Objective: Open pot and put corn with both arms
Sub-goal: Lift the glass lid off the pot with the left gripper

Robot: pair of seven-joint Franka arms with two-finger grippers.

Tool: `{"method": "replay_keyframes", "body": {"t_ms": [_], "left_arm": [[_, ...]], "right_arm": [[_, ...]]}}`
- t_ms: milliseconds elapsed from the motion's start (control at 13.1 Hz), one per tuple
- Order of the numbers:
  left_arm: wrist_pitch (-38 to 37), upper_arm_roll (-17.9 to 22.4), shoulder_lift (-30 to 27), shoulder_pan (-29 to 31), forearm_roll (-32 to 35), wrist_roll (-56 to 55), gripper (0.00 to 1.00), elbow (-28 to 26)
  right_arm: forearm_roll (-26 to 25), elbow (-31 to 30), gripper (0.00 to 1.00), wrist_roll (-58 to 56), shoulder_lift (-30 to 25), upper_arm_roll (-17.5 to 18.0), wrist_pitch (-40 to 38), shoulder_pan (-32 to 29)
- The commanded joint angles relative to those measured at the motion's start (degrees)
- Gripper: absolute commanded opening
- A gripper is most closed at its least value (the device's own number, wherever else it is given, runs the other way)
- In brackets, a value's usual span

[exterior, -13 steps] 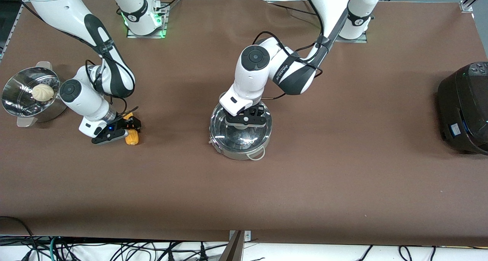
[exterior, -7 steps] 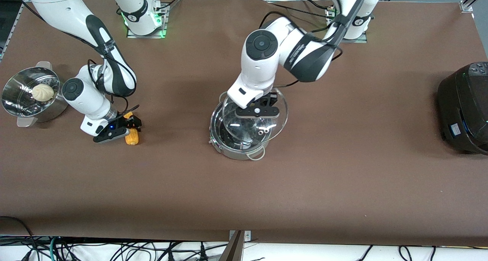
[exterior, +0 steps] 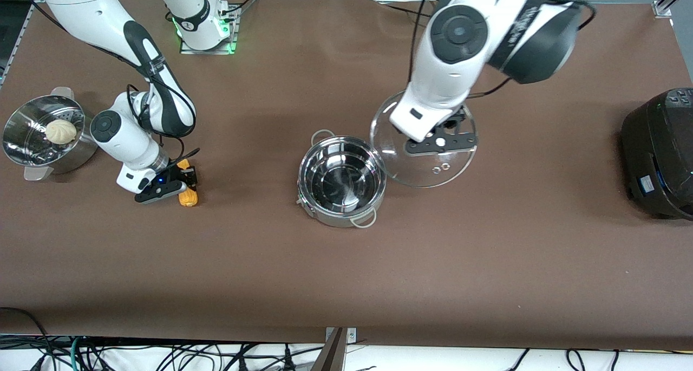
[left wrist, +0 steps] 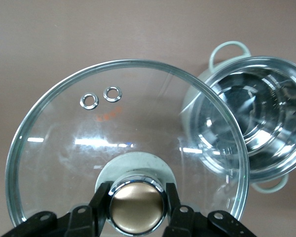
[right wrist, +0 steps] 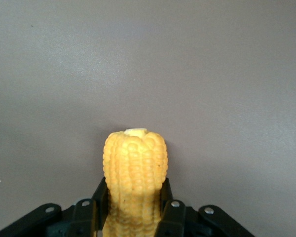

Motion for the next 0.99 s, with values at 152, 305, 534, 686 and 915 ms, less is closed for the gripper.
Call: {"method": "replay_keyframes", "body": {"t_ms": [152,305,534,686,915], "left_arm": [[-5.63,-0.17,-3.39,8.42,0.97,19.00,0.00,-2.05],[-5.45,-0.44,-3.56,13.43,0.97,25.76,0.00,-2.14],[-4.40,-0.44,-3.83,19.59,0.97,34.05,0.00,-4.16],[-2.91,-0.35,-3.83,21.01,1.32,34.33,0.00,-6.09],[3.48,-0.61,-5.05,22.49,6.15,36.69,0.00,-12.57]], "right_arm": [[1.69,-0.49,0.12,-0.93,-6.59,1.80,-5.22,-0.29],[1.69,1.26,0.12,3.09,-11.60,1.80,-14.88,-0.29],[1.60,5.38,0.13,10.20,-17.85,3.02,-28.42,-0.20],[1.34,10.03,0.13,15.91,-18.75,4.60,-35.55,-0.20],[0.55,13.66,0.13,25.75,-18.40,7.24,-37.70,2.33]]}}
